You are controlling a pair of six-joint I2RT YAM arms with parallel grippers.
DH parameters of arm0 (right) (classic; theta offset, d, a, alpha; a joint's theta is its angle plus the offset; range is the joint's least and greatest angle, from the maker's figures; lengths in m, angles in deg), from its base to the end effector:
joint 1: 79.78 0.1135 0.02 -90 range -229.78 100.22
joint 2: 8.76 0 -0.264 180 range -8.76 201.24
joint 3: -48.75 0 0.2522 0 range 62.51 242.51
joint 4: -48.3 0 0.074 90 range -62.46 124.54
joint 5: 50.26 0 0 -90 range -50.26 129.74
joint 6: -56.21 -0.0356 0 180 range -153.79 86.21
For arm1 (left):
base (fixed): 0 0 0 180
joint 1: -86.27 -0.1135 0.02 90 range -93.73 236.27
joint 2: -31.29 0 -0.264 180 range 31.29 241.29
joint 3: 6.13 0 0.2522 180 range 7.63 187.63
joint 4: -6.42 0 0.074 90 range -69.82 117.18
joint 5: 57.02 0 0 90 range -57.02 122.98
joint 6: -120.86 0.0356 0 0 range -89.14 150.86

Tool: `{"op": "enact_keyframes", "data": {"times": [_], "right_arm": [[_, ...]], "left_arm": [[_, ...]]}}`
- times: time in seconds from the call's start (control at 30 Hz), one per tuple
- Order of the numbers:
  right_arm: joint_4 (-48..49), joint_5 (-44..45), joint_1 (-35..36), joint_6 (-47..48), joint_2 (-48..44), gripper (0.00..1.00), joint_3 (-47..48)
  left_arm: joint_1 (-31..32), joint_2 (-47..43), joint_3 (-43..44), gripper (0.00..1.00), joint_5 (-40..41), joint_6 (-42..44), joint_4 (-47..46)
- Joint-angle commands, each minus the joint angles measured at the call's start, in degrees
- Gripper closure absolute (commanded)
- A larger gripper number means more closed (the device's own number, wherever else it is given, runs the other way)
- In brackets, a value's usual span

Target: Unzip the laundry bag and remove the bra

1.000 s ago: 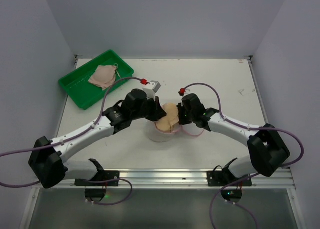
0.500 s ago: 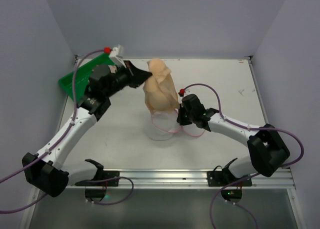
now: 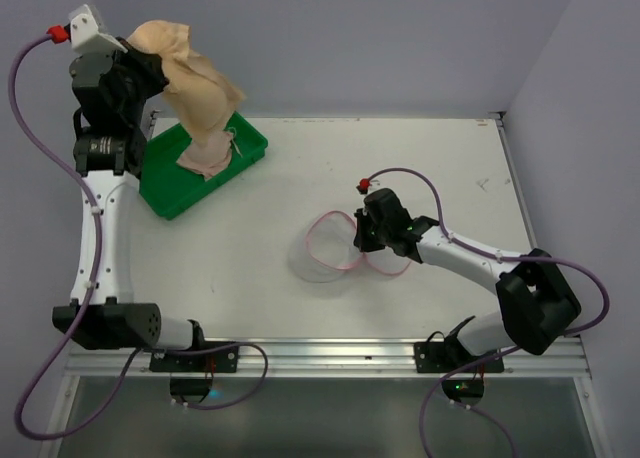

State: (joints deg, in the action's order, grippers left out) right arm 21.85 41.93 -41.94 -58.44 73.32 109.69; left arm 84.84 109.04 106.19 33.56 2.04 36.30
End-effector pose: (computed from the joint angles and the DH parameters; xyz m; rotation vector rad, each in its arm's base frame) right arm 0.2320 0.1785 0.2031 -0.2635 2.4377 0.4533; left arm 0.2808 0.0074 0.5236 -0.3995 1.4463 -0.3782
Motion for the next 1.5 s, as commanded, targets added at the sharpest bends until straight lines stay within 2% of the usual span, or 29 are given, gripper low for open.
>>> {"op": "enact_keyframes", "data": {"times": [0.0,0.2,0.47,0.73,0.9,0.93,1.07,1.17,1.47], "right_arm": [[-0.2,-1.6,-0.1,0.2,-2.6,1.00,0.6],[-0.1,-4.2,-0.1,-0.3,-2.4,1.00,1.2],[-0.4,-4.9,-0.1,0.1,-0.1,1.00,2.7],[-0.3,-5.6,-0.1,-0.1,1.2,1.00,3.4],[0.6,-6.2,-0.1,-0.6,1.2,1.00,2.9],[0.6,-6.3,-0.1,-0.6,1.1,1.00,2.9],[0.8,-6.6,-0.1,-0.5,1.1,1.00,2.7],[0.8,-6.3,-0.1,-0.5,0.9,1.00,2.6],[1.1,-6.4,-0.1,-0.5,0.7,1.00,2.2]], "left_arm": [[-5.9,6.9,-0.3,1.00,7.4,3.3,7.3],[-11.1,11.0,-6.5,1.00,16.4,4.5,1.4],[-15.1,18.3,-8.8,1.00,18.9,7.9,-5.0],[-15.0,19.8,-22.7,1.00,10.5,4.7,-13.6],[-14.6,22.9,-25.0,1.00,3.9,3.8,-15.1],[-13.9,23.1,-25.8,1.00,3.3,4.0,-18.0],[-11.4,24.5,-22.5,1.00,0.9,7.5,-18.1],[-9.5,24.5,-18.4,1.00,3.8,9.8,-16.4],[-8.7,28.8,-10.0,1.00,3.0,11.4,-11.0]]}}
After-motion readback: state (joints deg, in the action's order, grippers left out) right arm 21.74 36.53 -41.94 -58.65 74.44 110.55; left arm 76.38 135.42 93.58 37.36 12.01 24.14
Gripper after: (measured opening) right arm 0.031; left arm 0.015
